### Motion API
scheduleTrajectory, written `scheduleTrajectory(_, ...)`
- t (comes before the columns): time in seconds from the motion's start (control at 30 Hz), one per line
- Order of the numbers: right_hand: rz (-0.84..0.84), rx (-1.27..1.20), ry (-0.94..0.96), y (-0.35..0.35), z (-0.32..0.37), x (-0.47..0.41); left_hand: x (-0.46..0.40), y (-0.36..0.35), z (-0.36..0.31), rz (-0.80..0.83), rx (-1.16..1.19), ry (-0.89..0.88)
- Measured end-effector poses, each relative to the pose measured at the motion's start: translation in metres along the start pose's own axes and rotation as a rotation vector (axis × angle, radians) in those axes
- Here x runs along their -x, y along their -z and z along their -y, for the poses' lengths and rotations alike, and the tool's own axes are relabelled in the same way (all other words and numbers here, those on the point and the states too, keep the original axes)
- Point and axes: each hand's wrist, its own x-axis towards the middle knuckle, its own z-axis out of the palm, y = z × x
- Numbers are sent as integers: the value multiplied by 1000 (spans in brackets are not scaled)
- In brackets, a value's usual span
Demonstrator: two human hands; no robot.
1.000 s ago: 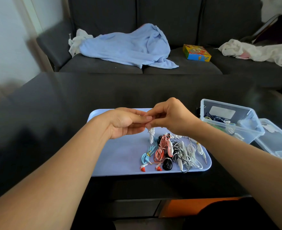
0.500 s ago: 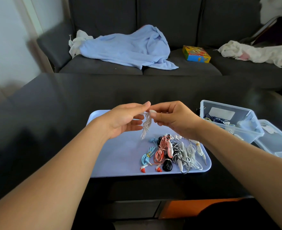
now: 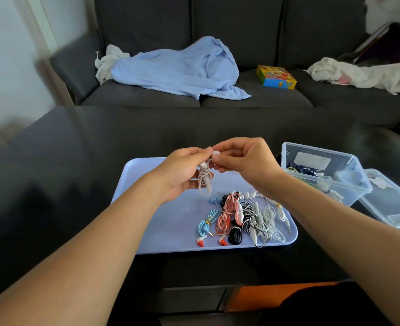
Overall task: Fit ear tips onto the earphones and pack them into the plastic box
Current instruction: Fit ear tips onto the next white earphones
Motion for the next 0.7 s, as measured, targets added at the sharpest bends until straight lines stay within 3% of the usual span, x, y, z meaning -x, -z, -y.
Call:
scheduleTrajectory(0.27,-82,180,139,2,2,-1,-1,-4,-2,-56,66,2)
scheduleTrajectory(0.5,-105,-31,-52,-4,-2,0,-1,-3,-1,-81,56,-17)
scheduleTrajectory(0.6,-19,12,-31,3,-2,-1,-1,-2,-2,-43,55,14)
scheduleTrajectory(0.7,129,-55,-25,11,4,1,1,-3,-3,102,151,83)
